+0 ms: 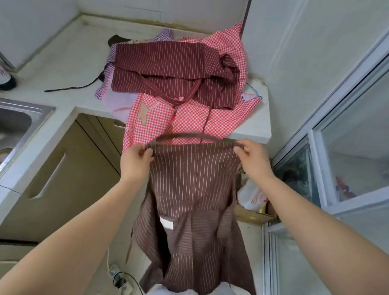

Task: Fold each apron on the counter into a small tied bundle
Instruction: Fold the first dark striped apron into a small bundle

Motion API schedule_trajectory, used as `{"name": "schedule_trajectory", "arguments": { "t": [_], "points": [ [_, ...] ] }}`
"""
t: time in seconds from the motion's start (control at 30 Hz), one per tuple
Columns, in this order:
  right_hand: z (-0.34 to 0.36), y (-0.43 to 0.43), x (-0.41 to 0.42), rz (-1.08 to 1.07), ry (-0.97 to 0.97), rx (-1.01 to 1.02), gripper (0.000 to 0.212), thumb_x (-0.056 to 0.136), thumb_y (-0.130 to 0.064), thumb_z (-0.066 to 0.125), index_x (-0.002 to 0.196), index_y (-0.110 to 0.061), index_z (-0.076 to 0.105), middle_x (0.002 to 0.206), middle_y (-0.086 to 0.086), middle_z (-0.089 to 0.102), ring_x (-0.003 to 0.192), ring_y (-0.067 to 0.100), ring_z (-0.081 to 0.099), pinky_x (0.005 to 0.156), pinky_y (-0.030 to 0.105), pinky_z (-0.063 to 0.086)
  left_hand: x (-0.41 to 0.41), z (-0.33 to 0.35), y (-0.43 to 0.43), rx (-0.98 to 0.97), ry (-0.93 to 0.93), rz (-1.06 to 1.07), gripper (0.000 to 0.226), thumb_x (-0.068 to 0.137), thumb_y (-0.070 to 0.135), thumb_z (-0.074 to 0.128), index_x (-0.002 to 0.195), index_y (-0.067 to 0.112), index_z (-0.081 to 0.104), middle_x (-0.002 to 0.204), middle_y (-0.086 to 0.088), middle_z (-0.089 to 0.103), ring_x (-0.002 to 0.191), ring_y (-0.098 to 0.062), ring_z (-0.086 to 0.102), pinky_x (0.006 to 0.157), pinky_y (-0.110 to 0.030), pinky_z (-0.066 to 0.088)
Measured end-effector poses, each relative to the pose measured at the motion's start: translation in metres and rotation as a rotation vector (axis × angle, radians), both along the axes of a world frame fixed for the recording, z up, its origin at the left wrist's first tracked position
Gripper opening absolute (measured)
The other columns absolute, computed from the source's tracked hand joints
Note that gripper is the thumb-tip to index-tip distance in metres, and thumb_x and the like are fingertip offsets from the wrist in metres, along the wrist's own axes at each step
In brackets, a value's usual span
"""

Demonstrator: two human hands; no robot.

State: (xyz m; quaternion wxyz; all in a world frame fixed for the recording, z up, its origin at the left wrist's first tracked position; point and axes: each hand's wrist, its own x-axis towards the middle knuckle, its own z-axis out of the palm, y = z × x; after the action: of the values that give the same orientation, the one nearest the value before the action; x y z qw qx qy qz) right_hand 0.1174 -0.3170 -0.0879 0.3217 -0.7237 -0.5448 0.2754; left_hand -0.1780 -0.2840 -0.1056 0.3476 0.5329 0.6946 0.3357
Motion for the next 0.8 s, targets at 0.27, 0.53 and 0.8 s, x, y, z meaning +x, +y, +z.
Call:
{"name": "schedule_trajectory", "arguments": {
  "t": [0.27,0.53,0.8],
  "points": [
    [-0.04,-0.06,0.002,0.629,0.018,-1.345,0.025,0.096,-0.012,0.06,0.12,-0.011,0.059,0.124,0.009,0.061,0.086,0.014,0.064,0.073,0.022,0.055,-0.034,-0.025,-0.057,-1.121,0.412,-0.756,0.03,0.095,0.023,0.061,0.114,0.001,0.064,0.098,-0.006,0.075,0.089,-0.017,0.073,0.091,-0.032,0.055],
    [-0.018,-0.032,0.016,0.352,0.093,-0.787,0.039,0.098,-0.019,0.058,0.061,-0.016,0.045,0.065,-0.004,0.041,0.062,0.011,0.043,0.068,0.022,0.04,-0.027,-0.015,-0.024,-0.685,0.005,-0.06,0.017,0.085,0.004,0.063,0.07,0.004,0.056,0.054,-0.009,0.047,0.043,-0.016,0.036,0.047,-0.026,0.031],
    [-0.016,-0.031,0.018,0.197,0.182,-0.486,0.022,0.099,-0.023,0.055,0.107,-0.006,0.068,0.108,0.009,0.07,0.105,0.024,0.064,0.102,0.045,0.048,-0.018,-0.011,-0.027,-0.287,-0.158,-0.132,0.043,0.09,-0.001,0.062,0.123,0.025,0.051,0.079,-0.016,0.065,0.063,-0.019,0.059,0.069,-0.027,0.051]
  ]
}}
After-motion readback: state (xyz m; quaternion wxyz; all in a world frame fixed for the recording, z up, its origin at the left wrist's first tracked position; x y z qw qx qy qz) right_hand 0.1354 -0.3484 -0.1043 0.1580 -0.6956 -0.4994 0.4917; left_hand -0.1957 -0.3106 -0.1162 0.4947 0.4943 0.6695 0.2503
